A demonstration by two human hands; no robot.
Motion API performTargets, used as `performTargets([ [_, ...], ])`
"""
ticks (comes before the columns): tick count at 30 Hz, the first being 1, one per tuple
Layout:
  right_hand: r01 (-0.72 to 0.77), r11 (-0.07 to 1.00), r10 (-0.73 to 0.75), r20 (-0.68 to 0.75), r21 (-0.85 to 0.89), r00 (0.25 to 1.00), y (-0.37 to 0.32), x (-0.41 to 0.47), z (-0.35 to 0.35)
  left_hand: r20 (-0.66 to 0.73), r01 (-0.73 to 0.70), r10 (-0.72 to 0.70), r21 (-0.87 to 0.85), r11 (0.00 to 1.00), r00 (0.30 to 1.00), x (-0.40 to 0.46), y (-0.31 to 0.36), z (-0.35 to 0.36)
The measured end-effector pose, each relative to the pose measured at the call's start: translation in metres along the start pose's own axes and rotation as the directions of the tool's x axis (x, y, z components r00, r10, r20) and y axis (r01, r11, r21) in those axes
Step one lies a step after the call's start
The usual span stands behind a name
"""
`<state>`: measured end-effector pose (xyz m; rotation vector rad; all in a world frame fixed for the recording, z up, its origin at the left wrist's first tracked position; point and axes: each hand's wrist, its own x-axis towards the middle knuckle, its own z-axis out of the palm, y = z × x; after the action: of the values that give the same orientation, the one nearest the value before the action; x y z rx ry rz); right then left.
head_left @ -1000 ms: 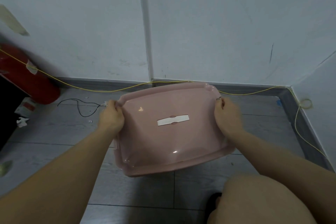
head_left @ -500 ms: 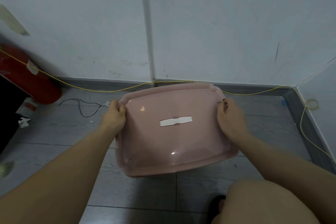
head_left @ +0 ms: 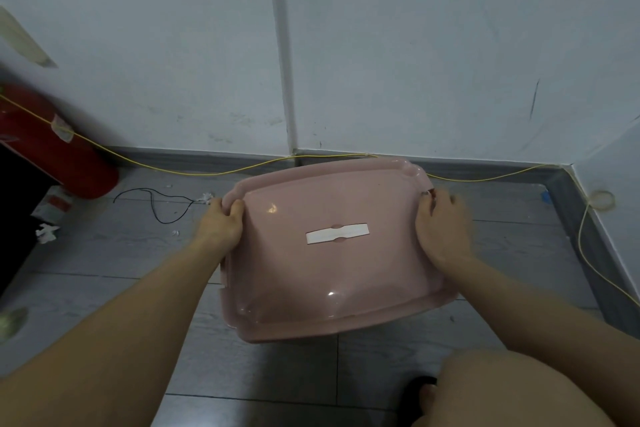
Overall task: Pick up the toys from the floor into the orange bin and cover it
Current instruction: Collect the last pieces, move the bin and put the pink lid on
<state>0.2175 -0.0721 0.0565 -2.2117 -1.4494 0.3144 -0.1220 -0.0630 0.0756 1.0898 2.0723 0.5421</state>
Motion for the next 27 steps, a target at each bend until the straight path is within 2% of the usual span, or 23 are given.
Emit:
performTargets([
  [4, -0.031, 1.000, 0.031, 0.138, 0.001, 0.990, 0.001, -0.003, -0.002, 0.009, 0.010, -0.010, -0.053, 0.999, 1.000, 0.002, -0.005, 0.000],
  [8, -0.053, 0.999, 0.055, 0.210, -0.012, 0.976, -0.001, -0.001, -0.006, 0.066, 0.108, -0.096, -0.215, 0.971, 0.993, 0.003, -0.007, -0.002],
  [12, -0.119, 0.992, 0.101, 0.303, 0.040, 0.948, -0.002, 0.011, -0.008, 0.167, 0.277, -0.234, -0.323, 0.905, 0.958, 0.002, -0.015, -0.003],
  [19, -0.078, 0.997, 0.076, 0.333, -0.007, 0.940, -0.005, 0.021, -0.007, 0.128, 0.245, -0.221, -0.220, 0.944, 0.967, -0.001, -0.019, 0.011],
  [27, -0.113, 0.993, 0.100, 0.324, 0.019, 0.941, -0.001, 0.026, -0.003, -0.045, 0.156, -0.164, -0.146, 0.977, 0.985, -0.003, -0.017, 0.018],
])
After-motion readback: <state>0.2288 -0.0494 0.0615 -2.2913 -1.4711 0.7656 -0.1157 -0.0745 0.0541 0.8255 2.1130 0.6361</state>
